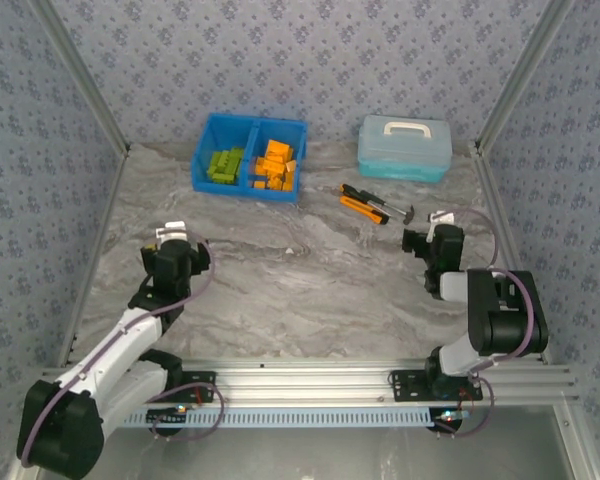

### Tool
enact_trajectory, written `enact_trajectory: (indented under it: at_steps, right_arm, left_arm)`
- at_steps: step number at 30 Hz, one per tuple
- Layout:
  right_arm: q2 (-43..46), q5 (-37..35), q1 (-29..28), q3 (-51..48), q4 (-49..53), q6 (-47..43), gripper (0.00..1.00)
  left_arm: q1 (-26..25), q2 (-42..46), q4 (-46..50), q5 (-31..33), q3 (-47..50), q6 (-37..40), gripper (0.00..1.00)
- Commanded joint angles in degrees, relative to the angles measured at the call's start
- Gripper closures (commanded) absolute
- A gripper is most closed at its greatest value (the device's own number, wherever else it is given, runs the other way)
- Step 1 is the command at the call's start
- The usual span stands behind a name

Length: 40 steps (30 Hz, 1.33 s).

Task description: Sort the legos into containers by color

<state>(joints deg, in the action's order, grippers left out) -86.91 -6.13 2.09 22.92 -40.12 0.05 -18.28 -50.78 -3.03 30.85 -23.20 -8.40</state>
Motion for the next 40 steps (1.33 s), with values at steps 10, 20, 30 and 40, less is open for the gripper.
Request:
enact_trajectory:
  at_steps: [10,20,30,40]
  right_arm:
    - [0.0,5.0,-0.2,-0.2,-5.2,-1.4,0.0]
    - [-0.1,5.3,-0.2,-0.2,-5.1,-1.4,0.0]
    - [0.0,5.2,-0.2,-0.2,-5.1,-1.4,0.0]
    - [-0.1,5.1,-0.2,-0.2,-5.0,-1.4,0.0]
  left_arm:
    - [13.7,-17.0,-24.1,-9.8,1.5,2.9,0.01]
    - [19.4,-35.3,-35.4,-24.6,-4.3,5.4,0.01]
    - [18.9,-36.7,-42.9,-24.9,-0.4,6.0,0.01]
    - [18.8,-37.0,-43.0,-27.2,-0.7,6.8,0.01]
